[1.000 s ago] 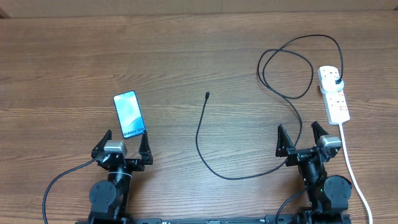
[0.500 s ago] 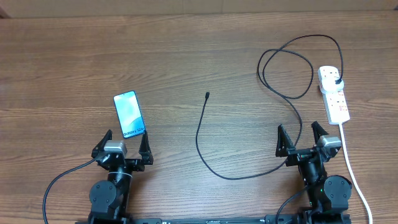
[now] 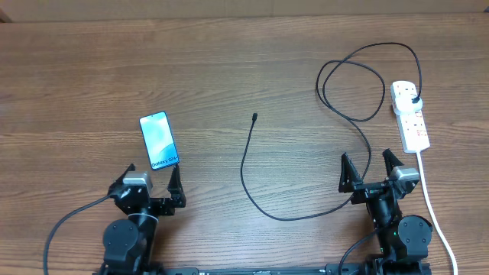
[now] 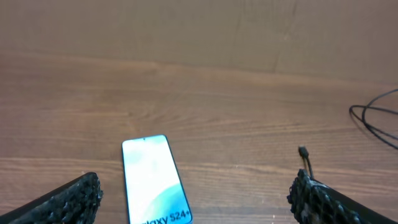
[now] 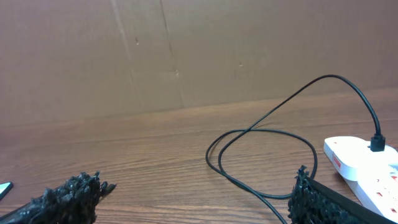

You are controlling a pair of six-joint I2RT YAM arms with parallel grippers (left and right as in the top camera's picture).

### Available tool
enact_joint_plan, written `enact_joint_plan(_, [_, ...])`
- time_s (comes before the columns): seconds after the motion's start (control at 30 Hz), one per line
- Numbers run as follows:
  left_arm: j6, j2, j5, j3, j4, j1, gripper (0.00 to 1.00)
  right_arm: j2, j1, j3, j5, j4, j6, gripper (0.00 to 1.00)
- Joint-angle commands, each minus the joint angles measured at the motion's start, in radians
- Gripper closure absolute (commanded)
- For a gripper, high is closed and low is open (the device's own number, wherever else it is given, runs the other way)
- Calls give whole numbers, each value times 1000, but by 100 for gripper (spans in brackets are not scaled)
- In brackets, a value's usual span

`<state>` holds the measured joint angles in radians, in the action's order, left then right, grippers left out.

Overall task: Plug charger to phone and switch on socket
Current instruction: 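Lower the left gripper onto the phone and grasp its bottom edge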

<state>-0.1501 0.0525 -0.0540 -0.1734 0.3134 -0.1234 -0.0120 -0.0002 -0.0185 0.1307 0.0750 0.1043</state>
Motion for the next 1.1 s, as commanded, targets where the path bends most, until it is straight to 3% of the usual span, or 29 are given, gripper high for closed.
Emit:
enact_joint_plan(0.0, [24,79,-17,-130,30,6,0,9,-6,11,2,-6,-1,0])
enact_joint_plan(0.3, [123,392,-17,-417,158,6,0,9,-6,11,2,-6,-2,0])
enact_joint_plan(0.77, [125,1043,100,-1032,493,6,0,9,-6,11,2,-6,-1,0])
enact_joint_plan(1.07, [98,1227,160,-1079,552,5,0,9,-6,11,2,-6,-2,0])
